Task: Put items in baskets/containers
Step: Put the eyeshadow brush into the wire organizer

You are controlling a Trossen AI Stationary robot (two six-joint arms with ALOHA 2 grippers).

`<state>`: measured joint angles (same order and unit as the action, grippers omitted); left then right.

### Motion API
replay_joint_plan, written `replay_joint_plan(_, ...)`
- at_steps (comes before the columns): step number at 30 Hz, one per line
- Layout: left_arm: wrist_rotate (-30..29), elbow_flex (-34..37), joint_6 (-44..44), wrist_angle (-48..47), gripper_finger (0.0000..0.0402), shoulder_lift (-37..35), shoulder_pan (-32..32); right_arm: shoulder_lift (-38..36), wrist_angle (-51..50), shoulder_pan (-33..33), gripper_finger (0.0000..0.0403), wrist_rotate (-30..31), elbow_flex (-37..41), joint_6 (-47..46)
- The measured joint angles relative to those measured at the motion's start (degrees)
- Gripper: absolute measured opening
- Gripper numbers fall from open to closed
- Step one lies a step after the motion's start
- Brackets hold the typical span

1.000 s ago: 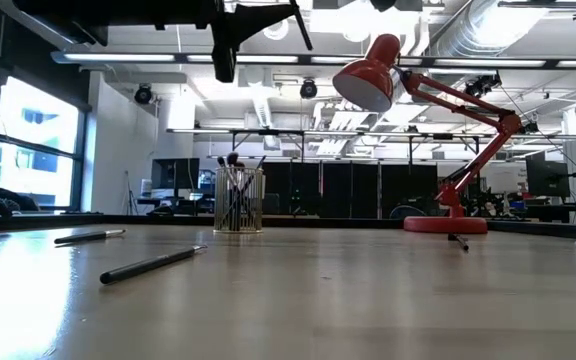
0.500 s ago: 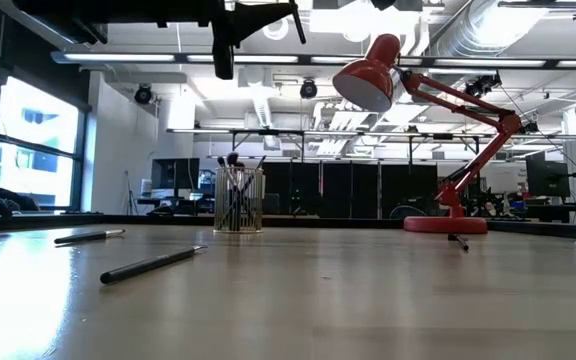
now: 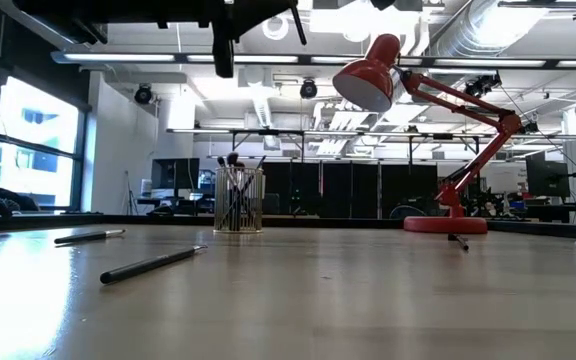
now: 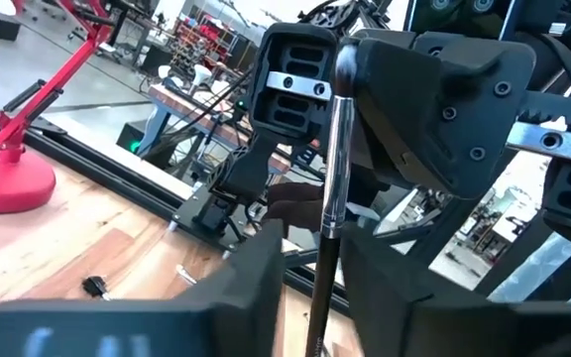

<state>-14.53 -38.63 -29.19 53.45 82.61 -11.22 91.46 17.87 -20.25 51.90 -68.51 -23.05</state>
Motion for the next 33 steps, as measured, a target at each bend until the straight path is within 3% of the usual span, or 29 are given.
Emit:
replay_joint_plan(5, 1.31, 0.0, 0.49, 0.04, 0.0015, 0.0, -0.02, 0.02, -0.03, 0.04, 0.0, -1.13, 0.04, 0.2)
replay_joint_plan(10, 1.18, 0.0, 0.5, -0.72, 0.0029, -0.02, -0.02, 0.04, -0.13, 0.02, 0.0, -1.45, 0.04, 0.22)
replay_joint_plan(15, 0.41, 0.0, 0.44, -3.07, 0.001, -0.02, -0.02, 0.04, -1.53, 0.02, 0.0001, -1.5, 0.04, 0.75)
replay_joint_plan(20, 0.38, 0.02, 0.26, -4.81, 0.0011, 0.0, -0.02, -1.66, -7.3, 0.0, 0.0007, -6.41, 0.04, 0.05)
replay_joint_plan(24, 0.36, 0.02, 0.49, -4.51, 0.001, 0.0, -0.02, -5.94, -17.62, -0.16, 0.0035, -6.07, 0.04, -2.92)
replay_joint_plan(29, -0.76, 0.02, 0.74, -6.51, 0.001, 0.0, 0.0, -12.07, -37.99, -2.61, 0.0074, -5.35, -0.02, -8.17)
replay_joint_plan(33, -3.95, 0.02, 0.88, -8.52, 0.001, 0.0, -0.02, -14.39, -56.1, -5.88, 0.0086, -4.66, -0.02, -19.01)
